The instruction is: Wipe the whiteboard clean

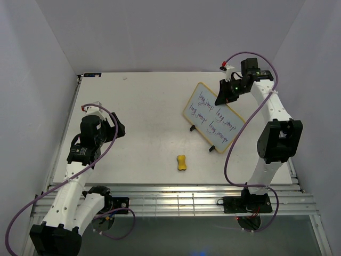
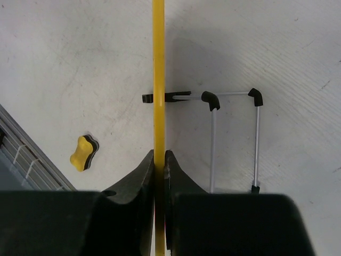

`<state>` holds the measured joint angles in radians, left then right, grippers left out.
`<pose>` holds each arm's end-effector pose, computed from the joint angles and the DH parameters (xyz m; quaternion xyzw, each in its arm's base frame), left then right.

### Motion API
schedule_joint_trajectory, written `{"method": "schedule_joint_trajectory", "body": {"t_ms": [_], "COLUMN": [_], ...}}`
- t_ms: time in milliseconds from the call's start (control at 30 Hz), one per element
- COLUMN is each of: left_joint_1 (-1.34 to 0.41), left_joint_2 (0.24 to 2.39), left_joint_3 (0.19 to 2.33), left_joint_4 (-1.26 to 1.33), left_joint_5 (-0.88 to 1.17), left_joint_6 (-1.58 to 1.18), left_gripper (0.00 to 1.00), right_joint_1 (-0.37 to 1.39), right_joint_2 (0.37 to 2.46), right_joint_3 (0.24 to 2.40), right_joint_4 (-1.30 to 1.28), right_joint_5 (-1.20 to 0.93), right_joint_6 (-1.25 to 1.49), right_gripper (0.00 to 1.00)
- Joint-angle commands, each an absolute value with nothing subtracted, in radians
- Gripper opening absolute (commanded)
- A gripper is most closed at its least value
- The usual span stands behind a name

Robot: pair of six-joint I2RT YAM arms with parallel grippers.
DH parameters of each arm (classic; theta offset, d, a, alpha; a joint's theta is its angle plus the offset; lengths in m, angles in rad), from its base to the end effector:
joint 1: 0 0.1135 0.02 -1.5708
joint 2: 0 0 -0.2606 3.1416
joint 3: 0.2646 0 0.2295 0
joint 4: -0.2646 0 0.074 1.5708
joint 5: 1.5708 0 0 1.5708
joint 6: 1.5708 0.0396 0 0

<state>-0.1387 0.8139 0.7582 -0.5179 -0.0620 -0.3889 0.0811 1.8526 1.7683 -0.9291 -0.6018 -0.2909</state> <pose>0.1597 -0.0198 0.2889 -0.1242 0.8691 -0.0984 0.4685 0.3716 0.0527 0.3145 -0.2499 0.8873 0.2559 0.2911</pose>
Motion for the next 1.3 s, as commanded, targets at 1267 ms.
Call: {"method": "schedule_joint_trajectory", "body": {"t_ms": [1267], "left_joint_1": [-0.597], "left_joint_2": [0.901], "left_joint_3": [0.731], "left_joint_4": [-0.386], "left_joint_5": [-0.157], "left_joint_6": [-0.689], "left_gripper": [0.98], "right_joint_1": [0.100], "right_joint_2": [0.890], "right_joint_3": [1.393], "right_joint_4": [-0.707], "right_joint_5": [-0.247], "right_joint_6": [0.109], "right_gripper": [0.08]}}
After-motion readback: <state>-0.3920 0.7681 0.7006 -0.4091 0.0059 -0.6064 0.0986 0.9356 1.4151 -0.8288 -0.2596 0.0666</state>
